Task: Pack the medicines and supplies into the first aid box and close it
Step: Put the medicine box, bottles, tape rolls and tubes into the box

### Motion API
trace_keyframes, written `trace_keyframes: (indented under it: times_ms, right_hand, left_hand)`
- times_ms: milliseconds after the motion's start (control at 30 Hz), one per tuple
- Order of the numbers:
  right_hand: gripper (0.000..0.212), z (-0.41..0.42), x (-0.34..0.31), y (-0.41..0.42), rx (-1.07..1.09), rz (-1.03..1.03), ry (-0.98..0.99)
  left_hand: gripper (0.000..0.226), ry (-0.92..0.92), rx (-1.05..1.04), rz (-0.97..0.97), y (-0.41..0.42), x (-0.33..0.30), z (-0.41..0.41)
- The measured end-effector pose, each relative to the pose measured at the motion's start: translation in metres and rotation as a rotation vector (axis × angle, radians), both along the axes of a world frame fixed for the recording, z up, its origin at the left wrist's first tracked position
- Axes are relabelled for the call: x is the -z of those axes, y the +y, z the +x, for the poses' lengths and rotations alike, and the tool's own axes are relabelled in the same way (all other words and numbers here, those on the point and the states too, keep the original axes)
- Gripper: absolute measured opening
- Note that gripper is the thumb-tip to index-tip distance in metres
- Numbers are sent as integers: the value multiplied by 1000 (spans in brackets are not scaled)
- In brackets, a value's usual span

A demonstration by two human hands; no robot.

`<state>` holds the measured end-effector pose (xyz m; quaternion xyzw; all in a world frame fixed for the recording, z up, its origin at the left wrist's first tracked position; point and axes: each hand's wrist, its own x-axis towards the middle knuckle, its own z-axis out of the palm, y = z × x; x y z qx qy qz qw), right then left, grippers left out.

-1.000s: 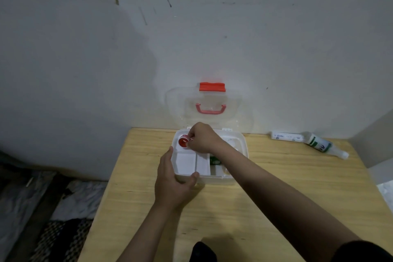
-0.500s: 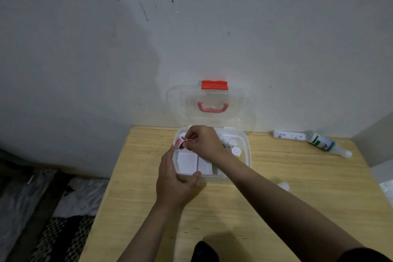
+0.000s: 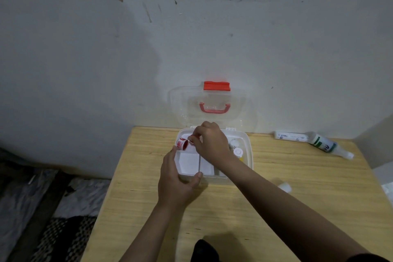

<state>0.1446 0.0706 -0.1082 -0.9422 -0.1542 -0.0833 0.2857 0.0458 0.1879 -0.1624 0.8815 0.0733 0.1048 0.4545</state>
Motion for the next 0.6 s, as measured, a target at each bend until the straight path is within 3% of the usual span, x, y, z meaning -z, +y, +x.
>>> trace_keyframes:
  times_ms: [167, 400, 600]
  right_hand:
    - [20, -5, 2, -4, -73, -128, -44]
    - [20, -1, 0, -4, -30, -128, -34]
    - [24, -1, -9, 1, -200, -111, -31]
  left_hand:
    - [92, -14, 10, -7, 0, 0, -1]
    - [91, -17, 17, -23, 0, -3, -1]
    - [89, -23, 19, -14, 0, -2, 0]
